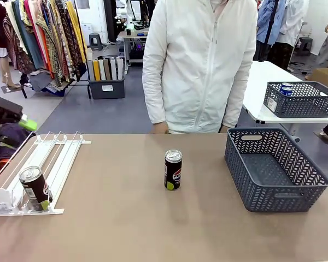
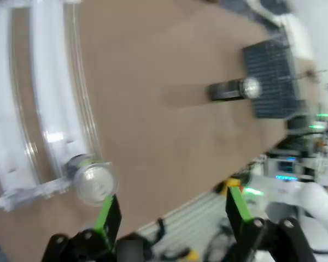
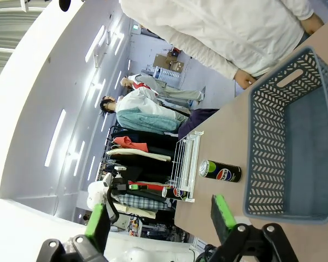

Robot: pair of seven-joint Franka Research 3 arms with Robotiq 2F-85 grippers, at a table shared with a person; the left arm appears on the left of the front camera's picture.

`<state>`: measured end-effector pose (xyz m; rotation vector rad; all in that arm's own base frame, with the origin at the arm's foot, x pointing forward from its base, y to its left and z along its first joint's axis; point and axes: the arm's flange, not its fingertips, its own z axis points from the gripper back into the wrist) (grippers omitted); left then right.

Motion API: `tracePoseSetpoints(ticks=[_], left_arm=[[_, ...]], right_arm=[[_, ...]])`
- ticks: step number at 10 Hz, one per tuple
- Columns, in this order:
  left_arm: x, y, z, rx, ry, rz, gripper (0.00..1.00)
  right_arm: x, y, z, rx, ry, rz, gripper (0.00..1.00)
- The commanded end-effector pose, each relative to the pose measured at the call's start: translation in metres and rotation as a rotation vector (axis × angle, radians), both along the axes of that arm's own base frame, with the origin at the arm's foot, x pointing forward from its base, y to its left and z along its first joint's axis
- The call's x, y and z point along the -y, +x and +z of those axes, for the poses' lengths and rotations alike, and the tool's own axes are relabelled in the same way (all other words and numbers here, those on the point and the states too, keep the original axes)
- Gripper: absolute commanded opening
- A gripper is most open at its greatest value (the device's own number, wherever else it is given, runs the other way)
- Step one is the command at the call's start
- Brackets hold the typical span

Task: Retrieve and store the cans from the dispenser.
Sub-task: Pick up one can from the Automatic Can Dispenser and place it in the middle of the table.

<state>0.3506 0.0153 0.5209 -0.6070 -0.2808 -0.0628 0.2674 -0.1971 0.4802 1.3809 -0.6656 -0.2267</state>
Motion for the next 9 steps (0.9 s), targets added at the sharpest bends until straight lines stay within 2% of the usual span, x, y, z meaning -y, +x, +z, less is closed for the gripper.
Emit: tracePoseSetpoints(ticks=[1, 2, 4, 5, 8, 9], left_arm=[[0.027, -0.012, 0.002, -0.101, 0.61, 0.04, 1.0], [0.043, -0.014, 0.001, -0.171, 0.785, 0.038, 1.0], [0.061, -0.006, -0.002, -0.183, 0.891, 0.006, 1.0], [0.048, -0.011, 0.006, -0.044, 0.506, 0.041, 1.0], [0.048, -0.011, 0.006, -0.044, 0.506, 0.041, 1.0], [0.052, -0.011, 0.004, -0.065, 0.575, 0.036, 1.0]], right_arm=[[0.001, 0.002, 0.004, 0.023, 0.01, -0.005, 1.0], [0.001, 0.002, 0.004, 0.023, 0.01, -0.005, 1.0], [0.001, 0.002, 0.004, 0.023, 0.01, -0.005, 1.0], [0.001, 0.002, 0.004, 0.023, 0.01, -0.005, 1.0], [0.001, 0.002, 0.004, 0.023, 0.01, -0.005, 1.0], [0.001, 0.002, 0.004, 0.023, 0.01, -0.005, 1.0]])
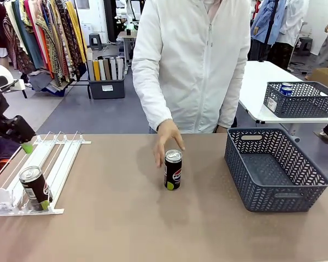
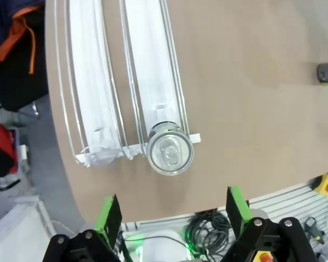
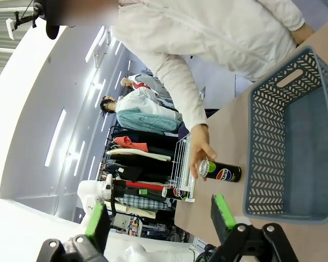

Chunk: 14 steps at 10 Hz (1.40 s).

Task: Retrieve and store the cans from the dispenser.
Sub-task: Pick up one can from the Automatic Can Dispenser and place it in the middle of the table.

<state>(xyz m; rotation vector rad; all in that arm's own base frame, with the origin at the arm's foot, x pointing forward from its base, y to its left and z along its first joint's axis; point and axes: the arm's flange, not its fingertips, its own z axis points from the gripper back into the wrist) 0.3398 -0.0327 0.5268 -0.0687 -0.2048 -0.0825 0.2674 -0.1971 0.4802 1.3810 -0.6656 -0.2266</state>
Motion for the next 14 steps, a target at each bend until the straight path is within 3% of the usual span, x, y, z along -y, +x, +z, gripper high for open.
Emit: tracePoseSetpoints(ticks=[1, 5, 10, 14], left_arm=[[0.01, 0.006, -0.008, -0.01, 0.021, -0.024, 1.0], [0.009, 0.029, -0.054, -0.122, 0.018, 0.028, 1.0], [0.01, 0.06, -0.113, -0.282, -0.034, 0.013, 1.0], [0.008, 0.061, -0.114, -0.285, -0.036, 0.02, 1.0]], right_arm=[[0.0, 0.002, 0.004, 0.023, 0.01, -0.005, 1.0], [0.0, 0.002, 0.004, 0.023, 0.01, -0.005, 1.0], [0.0, 0.002, 0.004, 0.023, 0.01, -0.005, 1.0], [0.0, 0.002, 0.004, 0.023, 0.01, -0.005, 1.0]])
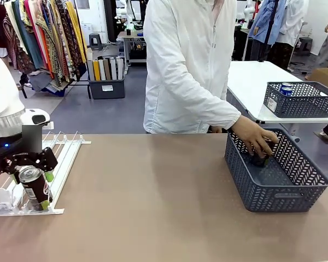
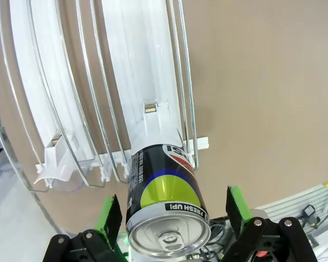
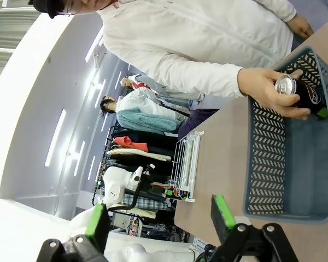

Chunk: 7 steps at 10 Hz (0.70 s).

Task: Retrieve and store the cans from the dispenser.
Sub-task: Pick up one can from the Automatic Can Dispenser and place it in the middle of the table.

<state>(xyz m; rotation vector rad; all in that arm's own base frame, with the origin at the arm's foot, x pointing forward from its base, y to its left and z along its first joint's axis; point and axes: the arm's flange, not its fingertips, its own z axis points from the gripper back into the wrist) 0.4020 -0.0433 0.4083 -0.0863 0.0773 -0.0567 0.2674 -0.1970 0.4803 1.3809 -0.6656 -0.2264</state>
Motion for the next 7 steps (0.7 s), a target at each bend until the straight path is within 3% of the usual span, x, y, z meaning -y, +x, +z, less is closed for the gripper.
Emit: tracePoseSetpoints(ticks=[1, 3, 4, 5, 7], left_arm=[[-0.002, 0.0004, 0.0043, -0.004, -0.023, 0.008, 1.0], [-0.0033, -0.0003, 0.0049, -0.01, -0.011, 0.011, 1.0], [-0.0037, 0.0003, 0.0048, -0.01, 0.0, 0.023, 0.62], [-0.0048, -0.001, 0.0057, -0.012, 0.009, 0.022, 0.04], [-0.0062, -0.0019, 0.0069, -0.012, 0.008, 0.027, 0.0]], right_arm=[[0.0005, 0.0024, 0.0039, 0.022, 0.011, -0.005, 1.0], [0.0005, 0.0024, 0.0039, 0.022, 0.011, -0.005, 1.0], [0.0005, 0.0024, 0.0039, 0.022, 0.011, -0.005, 1.0], [0.0005, 0.0024, 0.0039, 0.022, 0.011, -0.005, 1.0], [0.0005, 0.0024, 0.0039, 0.022, 0.011, -0.005, 1.0]])
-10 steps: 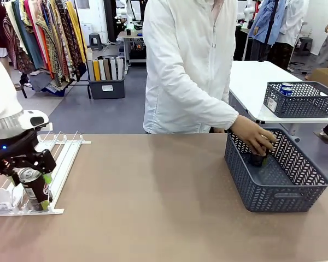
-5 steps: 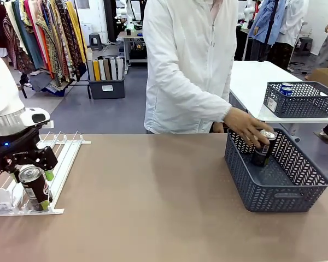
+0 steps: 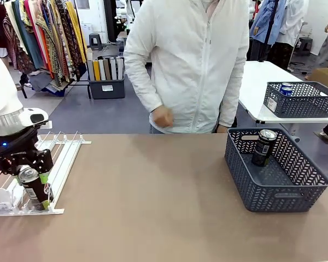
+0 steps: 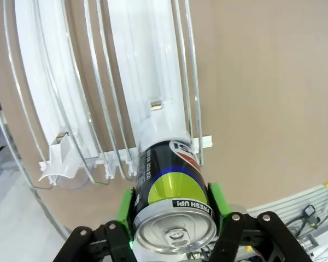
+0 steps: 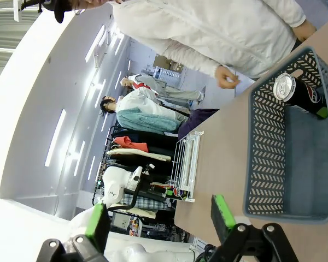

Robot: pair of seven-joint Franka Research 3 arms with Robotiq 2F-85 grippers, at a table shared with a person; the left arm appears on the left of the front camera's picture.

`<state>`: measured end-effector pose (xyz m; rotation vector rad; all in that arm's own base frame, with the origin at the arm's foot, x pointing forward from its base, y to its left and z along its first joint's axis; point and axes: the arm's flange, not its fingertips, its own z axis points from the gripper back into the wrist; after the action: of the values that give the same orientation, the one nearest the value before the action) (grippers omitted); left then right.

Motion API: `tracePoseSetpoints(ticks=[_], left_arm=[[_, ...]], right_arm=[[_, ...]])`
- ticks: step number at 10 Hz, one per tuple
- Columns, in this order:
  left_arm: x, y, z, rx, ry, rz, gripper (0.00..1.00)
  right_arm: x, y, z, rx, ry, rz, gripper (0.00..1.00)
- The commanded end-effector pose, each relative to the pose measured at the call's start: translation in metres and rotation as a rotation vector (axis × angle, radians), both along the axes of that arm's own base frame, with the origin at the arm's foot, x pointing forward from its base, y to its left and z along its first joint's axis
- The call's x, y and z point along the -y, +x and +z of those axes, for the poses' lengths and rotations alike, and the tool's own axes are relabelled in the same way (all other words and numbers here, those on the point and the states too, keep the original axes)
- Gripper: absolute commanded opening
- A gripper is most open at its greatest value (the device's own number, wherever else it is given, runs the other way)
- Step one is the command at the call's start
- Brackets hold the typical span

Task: Retrieve and store the cans from the dispenser.
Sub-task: Pick up one can from the Automatic Can Dispenser and place it in the middle of the table.

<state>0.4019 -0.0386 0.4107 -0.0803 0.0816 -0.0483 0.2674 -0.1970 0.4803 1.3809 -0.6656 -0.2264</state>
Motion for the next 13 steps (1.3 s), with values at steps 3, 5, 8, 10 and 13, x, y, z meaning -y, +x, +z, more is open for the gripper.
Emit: tracePoseSetpoints(ticks=[3, 5, 8, 10, 13], left_arm=[[-0.003, -0.004, 0.009, 0.004, 0.002, 0.024, 0.0], [-0.003, -0.012, 0.033, 0.049, 0.018, 0.032, 0.0], [0.0, -0.059, 0.121, 0.217, 0.072, -0.108, 0.0], [0.005, -0.088, 0.155, 0.342, 0.098, -0.129, 0.0], [-0.009, -0.094, 0.159, 0.389, 0.022, -0.084, 0.0]], right_arm=[[0.001, 0.002, 0.004, 0.022, 0.011, -0.005, 1.0], [0.001, 0.002, 0.004, 0.022, 0.011, -0.005, 1.0], [0.001, 0.002, 0.004, 0.022, 0.011, -0.005, 1.0], [0.001, 0.002, 0.004, 0.022, 0.011, -0.005, 1.0], [0.001, 0.002, 0.004, 0.022, 0.011, -0.005, 1.0]])
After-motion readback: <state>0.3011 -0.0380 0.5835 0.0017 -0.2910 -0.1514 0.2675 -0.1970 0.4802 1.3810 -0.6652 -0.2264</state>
